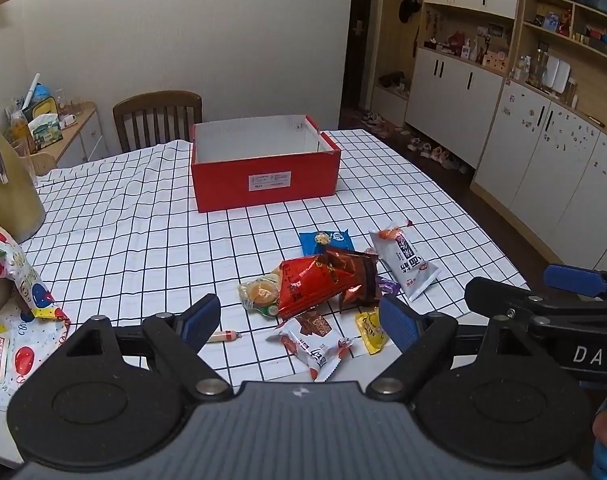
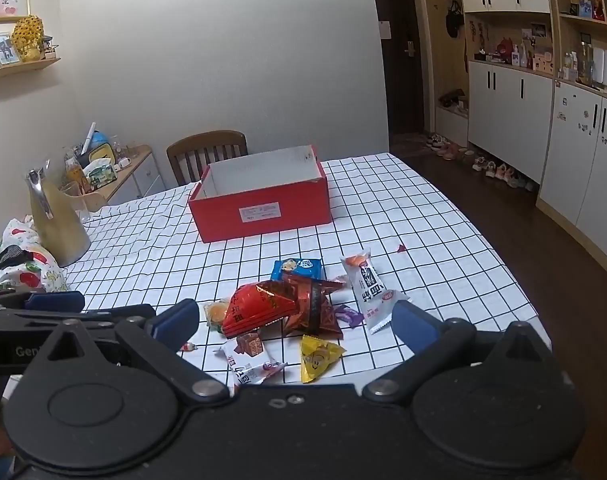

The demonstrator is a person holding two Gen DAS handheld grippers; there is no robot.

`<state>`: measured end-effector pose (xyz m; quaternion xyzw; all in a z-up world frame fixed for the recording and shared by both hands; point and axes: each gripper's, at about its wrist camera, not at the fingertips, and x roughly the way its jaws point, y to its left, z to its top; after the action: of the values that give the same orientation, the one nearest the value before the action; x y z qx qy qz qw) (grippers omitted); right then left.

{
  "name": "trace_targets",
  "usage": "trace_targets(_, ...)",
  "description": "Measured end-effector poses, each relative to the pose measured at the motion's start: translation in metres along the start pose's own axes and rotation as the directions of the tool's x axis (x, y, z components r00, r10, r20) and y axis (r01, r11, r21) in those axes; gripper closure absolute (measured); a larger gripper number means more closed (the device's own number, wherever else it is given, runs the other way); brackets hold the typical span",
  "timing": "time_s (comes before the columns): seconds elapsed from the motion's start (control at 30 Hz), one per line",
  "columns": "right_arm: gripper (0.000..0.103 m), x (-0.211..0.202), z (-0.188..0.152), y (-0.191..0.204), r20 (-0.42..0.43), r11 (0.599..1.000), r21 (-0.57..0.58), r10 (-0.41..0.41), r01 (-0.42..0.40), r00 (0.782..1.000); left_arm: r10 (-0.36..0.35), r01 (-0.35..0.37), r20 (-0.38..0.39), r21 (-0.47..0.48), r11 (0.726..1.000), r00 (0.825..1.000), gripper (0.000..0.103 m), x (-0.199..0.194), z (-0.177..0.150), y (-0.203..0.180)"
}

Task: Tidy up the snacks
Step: 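Move both grippers toward the snack pile on the table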

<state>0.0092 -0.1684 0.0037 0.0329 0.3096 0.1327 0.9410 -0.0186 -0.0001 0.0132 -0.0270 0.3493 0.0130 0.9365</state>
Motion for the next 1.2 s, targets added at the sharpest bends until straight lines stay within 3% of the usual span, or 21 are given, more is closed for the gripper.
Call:
trace_targets(0.63,0.000,0.004,0.002,0.004,-0.004,1.000,-0.019,0.004,-0.004,1.000,0.002,-0.002,0.003,-0.007,1.000,1.000,0.016,0.001,0.001,0.007)
trace_targets(0.87,0.000,0.006,0.006,0.005,0.050,0.999,-0.050,0.006,-0.004,0.999,0.007,-0.008,-0.015,-0.050,0.999,1.000,0.016,0.011,0.002,0.021)
trace_targets(1.2,0.004,0.041,0.011,-0.016,0.001,1.000,0.025,0.007,-0.007,1.000,0.028,-0.040,-0.087,-0.135,0.990,0.996,0.016,0.045,0.008,0.046)
